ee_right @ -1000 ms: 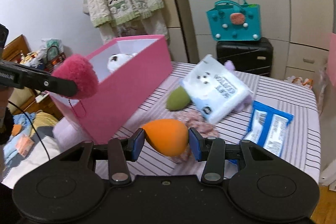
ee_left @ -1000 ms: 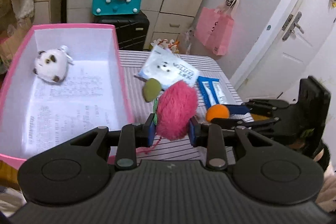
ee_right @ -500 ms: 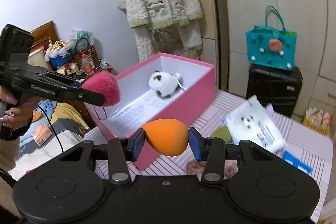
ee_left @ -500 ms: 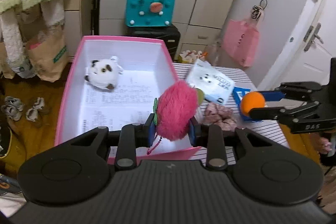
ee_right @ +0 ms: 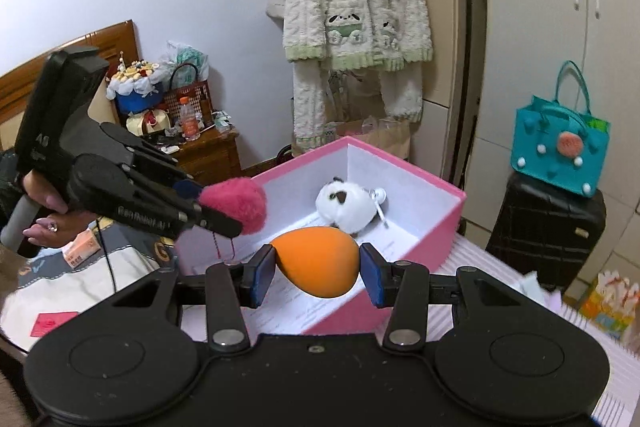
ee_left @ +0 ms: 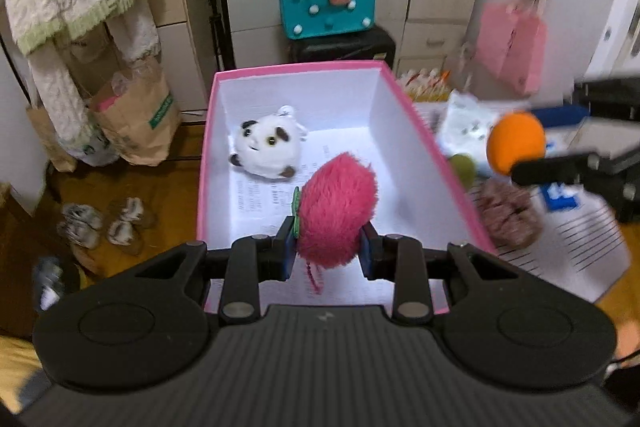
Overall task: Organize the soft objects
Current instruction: 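Carry the pompom and sponge with both grippers into the pink box, then open both grippers to drop the pompom and sponge in the box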
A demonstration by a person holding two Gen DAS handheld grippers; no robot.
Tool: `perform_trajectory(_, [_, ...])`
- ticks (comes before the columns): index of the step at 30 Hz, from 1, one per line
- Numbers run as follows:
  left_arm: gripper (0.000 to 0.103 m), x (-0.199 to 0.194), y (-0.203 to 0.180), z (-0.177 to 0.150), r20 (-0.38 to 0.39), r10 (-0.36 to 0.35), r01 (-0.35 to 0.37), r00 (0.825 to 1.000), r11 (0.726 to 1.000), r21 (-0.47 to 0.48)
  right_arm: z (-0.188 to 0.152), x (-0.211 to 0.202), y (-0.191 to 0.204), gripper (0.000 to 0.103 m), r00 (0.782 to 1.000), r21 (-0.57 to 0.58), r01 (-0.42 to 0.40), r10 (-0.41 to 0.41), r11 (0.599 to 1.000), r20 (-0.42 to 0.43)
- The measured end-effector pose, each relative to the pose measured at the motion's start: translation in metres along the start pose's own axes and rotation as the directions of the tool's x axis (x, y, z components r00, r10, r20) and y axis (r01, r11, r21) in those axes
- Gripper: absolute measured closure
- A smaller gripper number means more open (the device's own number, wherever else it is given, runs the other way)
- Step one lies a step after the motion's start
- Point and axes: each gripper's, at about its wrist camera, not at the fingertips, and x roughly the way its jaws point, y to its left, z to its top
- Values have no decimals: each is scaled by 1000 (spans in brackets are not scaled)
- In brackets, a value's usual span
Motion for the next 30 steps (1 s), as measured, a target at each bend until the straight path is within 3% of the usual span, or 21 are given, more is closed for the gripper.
perform_trajectory(9, [73,54,3,24,-136,48,-25,990,986,163,40,81,-26,52,995,-57,-17,12,998,-101])
perform_trajectory(13, [73,78,7,32,-203,45,-9,978,985,175,48,119,-37,52,984,-85,-29,14,996,-175])
perform_trajectory(16, [73,91,8,36,-223,51,-9,973,983,184,51,141,-39,52,978,-127,-19,-8,992,-209])
perform_trajectory(30, [71,116,7,51,-289,47,33,956,964,265,54,200,-59,52,942,-126,-54,9,991,-334])
